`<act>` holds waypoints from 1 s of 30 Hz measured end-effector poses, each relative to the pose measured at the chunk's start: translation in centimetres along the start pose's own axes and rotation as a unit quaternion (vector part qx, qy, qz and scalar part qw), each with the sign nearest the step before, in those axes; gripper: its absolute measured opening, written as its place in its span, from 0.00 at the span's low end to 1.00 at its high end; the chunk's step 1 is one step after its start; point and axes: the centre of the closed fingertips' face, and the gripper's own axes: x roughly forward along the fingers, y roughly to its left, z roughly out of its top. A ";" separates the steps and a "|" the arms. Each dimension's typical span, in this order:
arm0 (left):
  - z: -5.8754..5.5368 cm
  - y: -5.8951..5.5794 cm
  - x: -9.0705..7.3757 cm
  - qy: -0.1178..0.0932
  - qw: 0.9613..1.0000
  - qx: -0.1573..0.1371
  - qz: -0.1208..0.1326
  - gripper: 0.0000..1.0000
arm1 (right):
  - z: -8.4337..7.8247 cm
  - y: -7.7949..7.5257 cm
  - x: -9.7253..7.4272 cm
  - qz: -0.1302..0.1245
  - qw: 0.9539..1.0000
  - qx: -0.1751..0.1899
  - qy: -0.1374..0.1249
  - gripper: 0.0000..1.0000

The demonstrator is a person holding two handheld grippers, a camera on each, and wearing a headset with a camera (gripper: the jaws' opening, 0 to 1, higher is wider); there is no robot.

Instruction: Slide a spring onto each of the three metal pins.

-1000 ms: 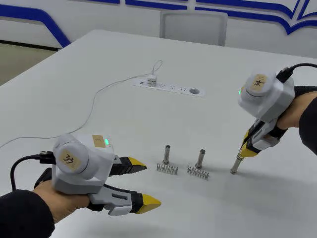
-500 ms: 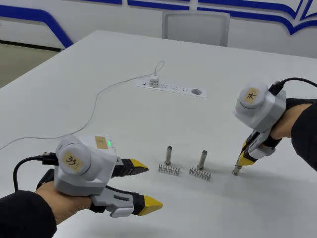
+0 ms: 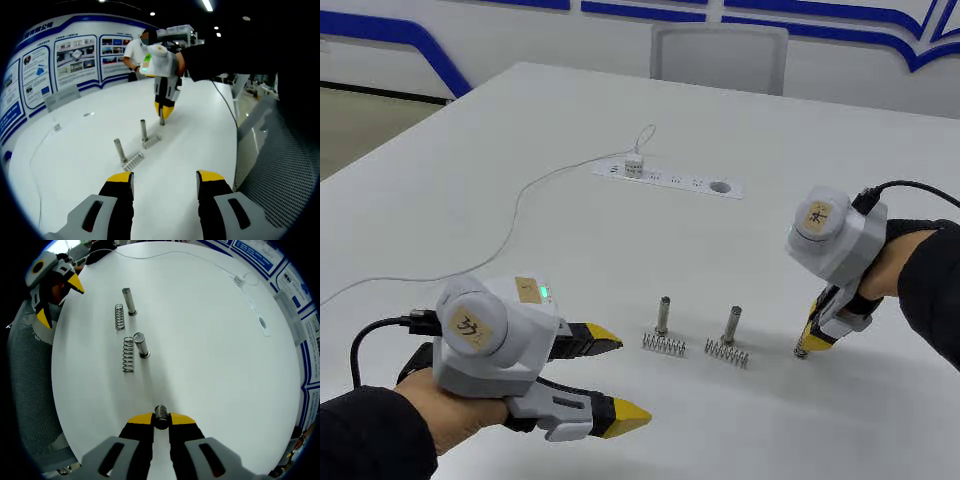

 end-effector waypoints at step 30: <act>0.2 -0.2 0.1 -0.001 1.000 0.003 -0.002 0.51 | 3.5 2.3 -2.6 -0.023 0.996 -0.066 -0.049 0.22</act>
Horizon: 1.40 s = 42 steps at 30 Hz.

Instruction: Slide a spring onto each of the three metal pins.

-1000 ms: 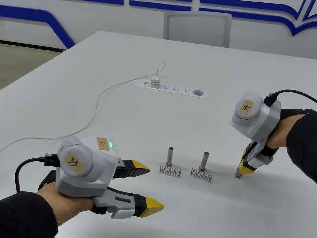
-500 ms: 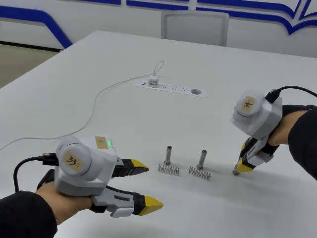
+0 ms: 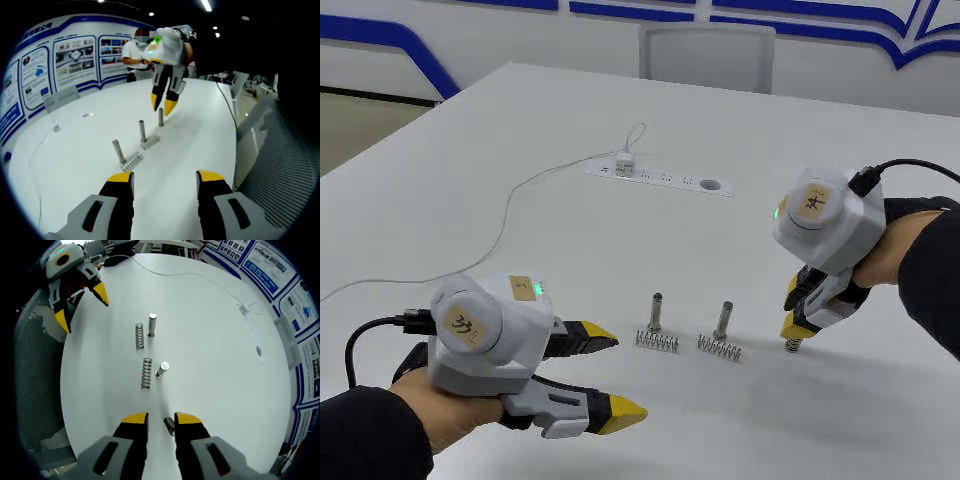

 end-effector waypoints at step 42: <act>-0.1 -0.1 0.0 0.007 1.000 0.003 -0.002 0.49 | 2.6 3.0 5.0 0.041 0.999 0.001 -0.026 0.11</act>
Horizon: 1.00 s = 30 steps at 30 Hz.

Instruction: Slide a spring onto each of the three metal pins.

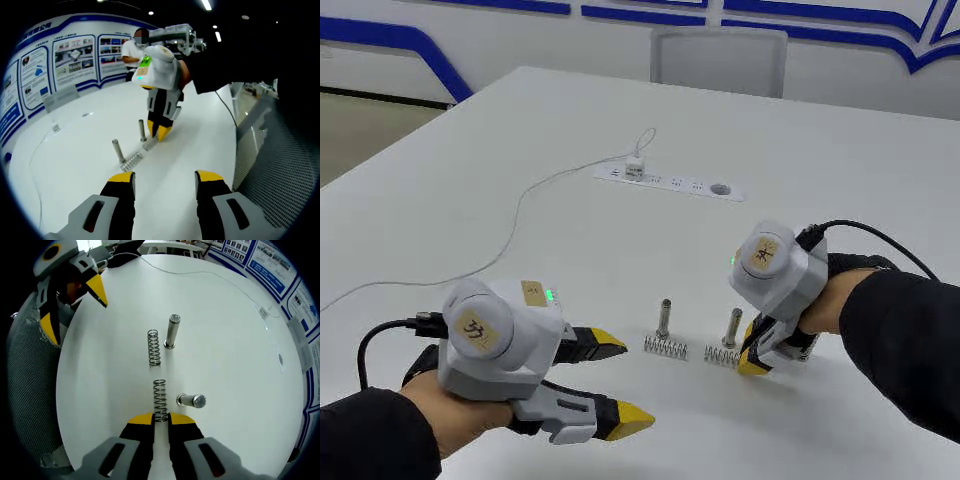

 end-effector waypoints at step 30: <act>2.9 -0.7 1.5 -0.007 0.998 0.046 -0.036 0.34 | 5.5 6.5 -5.7 0.048 0.994 -0.088 -0.034 0.11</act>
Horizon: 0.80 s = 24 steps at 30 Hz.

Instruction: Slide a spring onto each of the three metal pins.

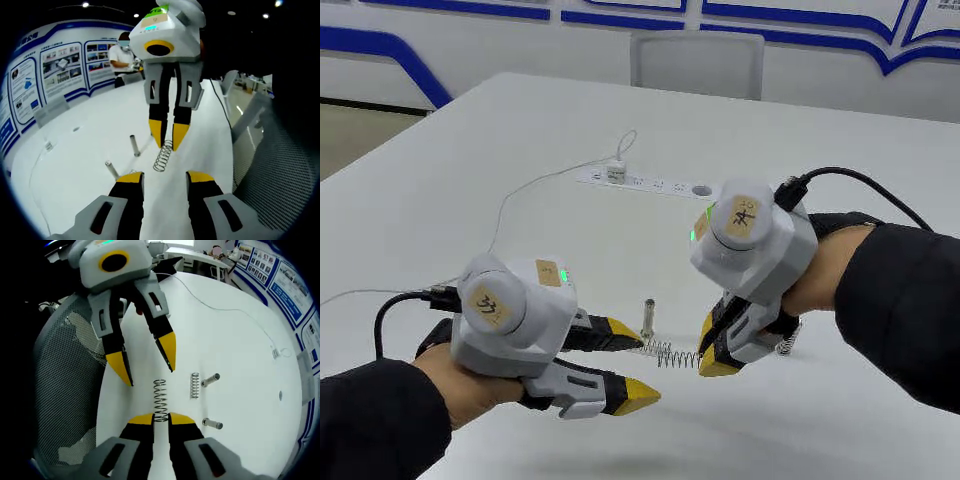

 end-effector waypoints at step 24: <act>0.0 -0.4 0.7 0.003 1.000 0.028 -0.001 0.13 | 1.5 1.1 -0.6 0.007 1.000 -0.030 -0.005 0.11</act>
